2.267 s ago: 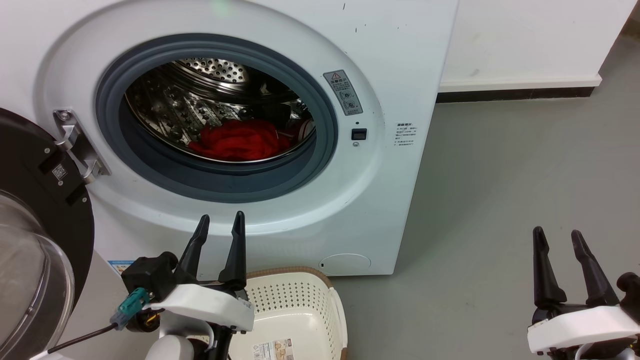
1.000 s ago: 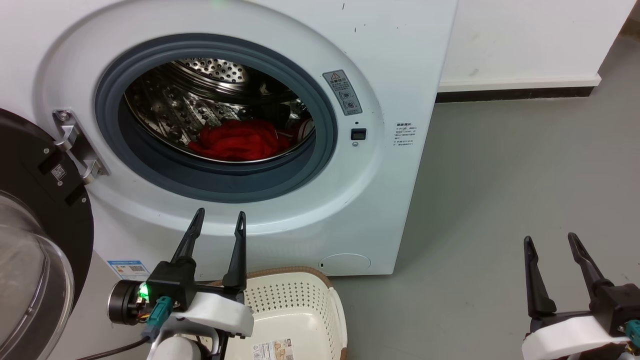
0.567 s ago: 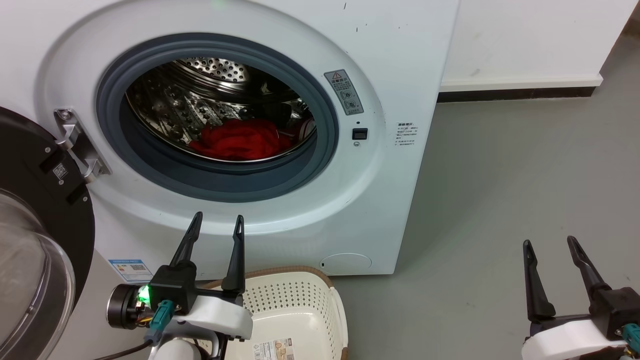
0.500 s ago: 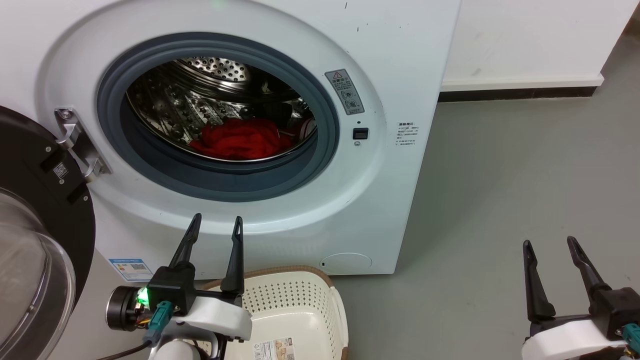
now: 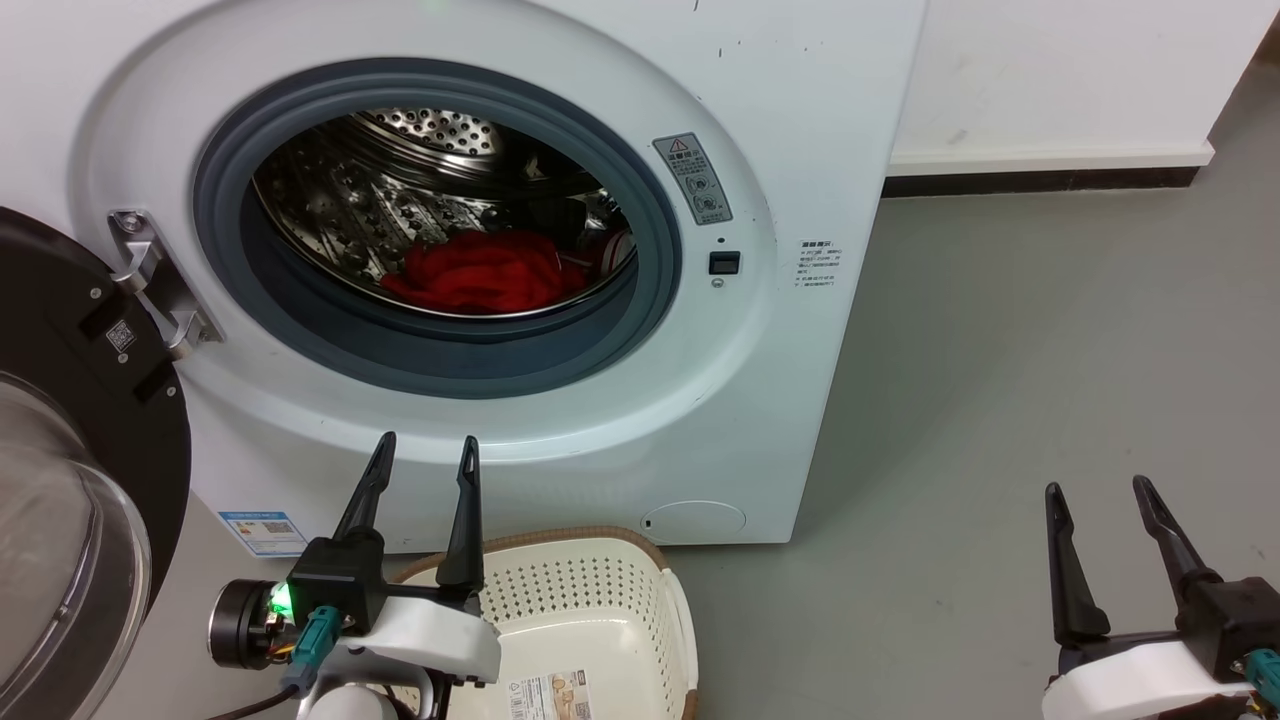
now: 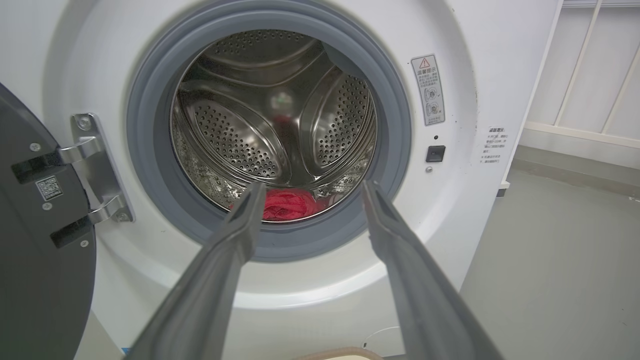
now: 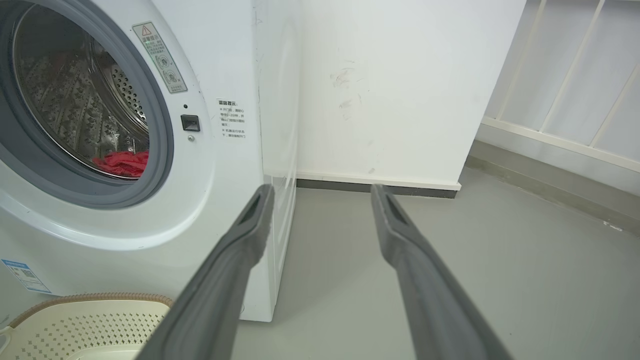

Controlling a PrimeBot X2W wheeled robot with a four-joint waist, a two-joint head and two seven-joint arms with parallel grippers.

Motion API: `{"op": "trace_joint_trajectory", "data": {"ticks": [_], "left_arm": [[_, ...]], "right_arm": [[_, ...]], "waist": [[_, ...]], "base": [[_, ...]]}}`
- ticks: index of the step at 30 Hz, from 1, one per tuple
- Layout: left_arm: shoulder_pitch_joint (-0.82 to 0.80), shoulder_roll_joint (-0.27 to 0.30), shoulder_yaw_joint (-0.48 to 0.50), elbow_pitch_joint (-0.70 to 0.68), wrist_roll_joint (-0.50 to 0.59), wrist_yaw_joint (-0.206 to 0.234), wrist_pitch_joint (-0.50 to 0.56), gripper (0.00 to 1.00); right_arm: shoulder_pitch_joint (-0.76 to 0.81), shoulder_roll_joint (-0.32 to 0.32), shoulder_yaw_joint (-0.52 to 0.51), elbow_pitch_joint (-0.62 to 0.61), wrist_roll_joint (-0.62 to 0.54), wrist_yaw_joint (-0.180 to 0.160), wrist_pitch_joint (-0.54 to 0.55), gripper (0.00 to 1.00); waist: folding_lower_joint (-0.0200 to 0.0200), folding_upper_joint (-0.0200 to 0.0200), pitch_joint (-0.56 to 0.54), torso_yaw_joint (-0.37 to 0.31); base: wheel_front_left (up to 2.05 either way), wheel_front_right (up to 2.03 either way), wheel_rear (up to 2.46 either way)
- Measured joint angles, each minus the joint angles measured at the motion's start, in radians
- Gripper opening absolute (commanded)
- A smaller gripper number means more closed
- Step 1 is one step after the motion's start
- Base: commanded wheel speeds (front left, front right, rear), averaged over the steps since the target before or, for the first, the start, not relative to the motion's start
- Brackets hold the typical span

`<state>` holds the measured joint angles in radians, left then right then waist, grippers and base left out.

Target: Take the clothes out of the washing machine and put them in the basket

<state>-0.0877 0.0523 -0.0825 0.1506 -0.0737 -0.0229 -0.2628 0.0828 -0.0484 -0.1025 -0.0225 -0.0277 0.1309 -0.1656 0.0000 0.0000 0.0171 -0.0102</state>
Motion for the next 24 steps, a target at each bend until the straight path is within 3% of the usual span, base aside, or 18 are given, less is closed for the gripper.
{"op": "trace_joint_trajectory", "data": {"ticks": [12,24], "left_arm": [[-0.065,0.008,0.004,0.059,0.02,-0.004,0.0,1.0],[-0.33,0.077,0.042,0.259,0.016,-0.039,0.0,1.0]], "right_arm": [[-0.013,0.0,0.008,-0.006,0.012,0.0,0.0,1.0],[-0.087,0.0,0.041,-0.027,0.031,0.0,-0.01,1.0]], "waist": [[0.0,0.0,0.045,0.003],[0.0001,0.0,0.207,-0.014]], "base": [[0.0,0.0,0.0],[0.0,0.0,0.0]]}}
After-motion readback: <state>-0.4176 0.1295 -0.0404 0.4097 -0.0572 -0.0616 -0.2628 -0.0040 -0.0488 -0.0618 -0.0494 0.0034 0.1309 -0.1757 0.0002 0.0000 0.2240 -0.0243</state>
